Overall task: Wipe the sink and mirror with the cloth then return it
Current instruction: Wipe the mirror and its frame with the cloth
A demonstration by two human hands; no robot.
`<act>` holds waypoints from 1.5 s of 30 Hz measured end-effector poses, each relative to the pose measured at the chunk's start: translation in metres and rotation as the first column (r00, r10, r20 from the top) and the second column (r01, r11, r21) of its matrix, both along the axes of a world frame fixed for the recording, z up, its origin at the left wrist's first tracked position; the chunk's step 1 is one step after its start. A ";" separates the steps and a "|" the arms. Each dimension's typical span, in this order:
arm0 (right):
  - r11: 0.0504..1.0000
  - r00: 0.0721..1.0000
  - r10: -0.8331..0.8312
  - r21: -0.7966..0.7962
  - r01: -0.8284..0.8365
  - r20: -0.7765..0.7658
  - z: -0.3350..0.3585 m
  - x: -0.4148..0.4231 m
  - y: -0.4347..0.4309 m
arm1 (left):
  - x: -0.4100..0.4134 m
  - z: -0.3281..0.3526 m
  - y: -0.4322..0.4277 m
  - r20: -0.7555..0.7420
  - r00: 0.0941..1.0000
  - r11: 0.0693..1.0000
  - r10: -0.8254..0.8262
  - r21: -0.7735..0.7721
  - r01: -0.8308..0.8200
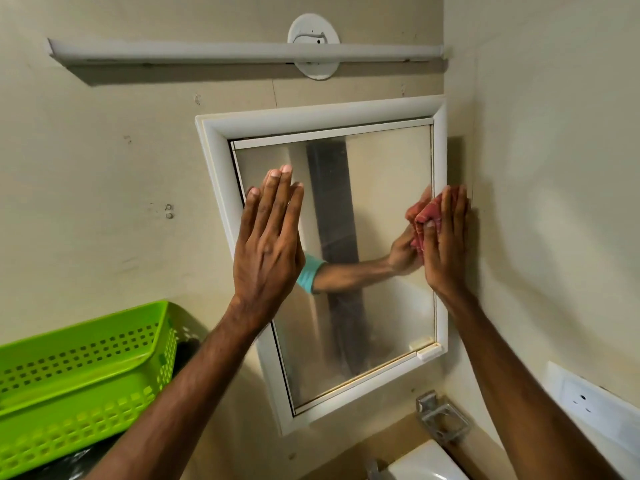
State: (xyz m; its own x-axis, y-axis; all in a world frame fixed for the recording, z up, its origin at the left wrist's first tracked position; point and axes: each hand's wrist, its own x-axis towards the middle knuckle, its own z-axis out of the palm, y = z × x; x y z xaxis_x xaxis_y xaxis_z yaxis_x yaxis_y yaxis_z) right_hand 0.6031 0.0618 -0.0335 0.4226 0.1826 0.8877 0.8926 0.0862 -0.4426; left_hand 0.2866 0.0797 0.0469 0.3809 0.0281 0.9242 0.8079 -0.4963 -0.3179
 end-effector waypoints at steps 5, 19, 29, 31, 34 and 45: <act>1.000 0.996 -0.023 -0.013 0.022 -0.086 -0.057 -0.022 0.001 | 0.002 0.000 -0.001 0.006 1.000 1.000 0.006 0.008 -0.006; 0.997 0.992 -0.075 -0.013 0.074 -0.101 -0.053 -0.029 0.006 | 0.001 -0.003 0.003 -0.008 1.000 1.000 -0.013 0.011 0.013; 1.000 0.955 0.001 -0.018 -0.007 -0.295 -0.124 -0.050 0.000 | 0.001 -0.002 0.000 0.008 0.999 0.999 -0.046 -0.021 0.046; 1.000 0.949 0.020 0.004 -0.020 -0.313 -0.118 -0.065 0.001 | 0.001 -0.002 0.000 0.014 0.998 0.998 -0.064 -0.022 0.064; 0.996 0.965 0.086 0.001 -0.089 -0.248 -0.116 -0.115 0.001 | 0.000 -0.002 -0.001 0.002 0.997 0.997 -0.073 -0.026 0.073; 0.913 0.918 0.352 -0.281 -0.294 0.182 -0.139 -0.275 -0.022 | -0.007 -0.005 0.001 0.056 0.966 0.967 -0.254 0.020 0.253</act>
State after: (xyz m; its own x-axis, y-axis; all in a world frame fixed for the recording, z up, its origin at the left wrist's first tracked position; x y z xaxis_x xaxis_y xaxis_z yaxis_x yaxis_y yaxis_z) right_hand 0.3286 0.0401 -0.1727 0.0993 0.4973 0.8619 0.9114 0.3021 -0.2793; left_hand 0.2797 0.0803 0.0419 0.3203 -0.0741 0.9444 0.6733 -0.6835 -0.2819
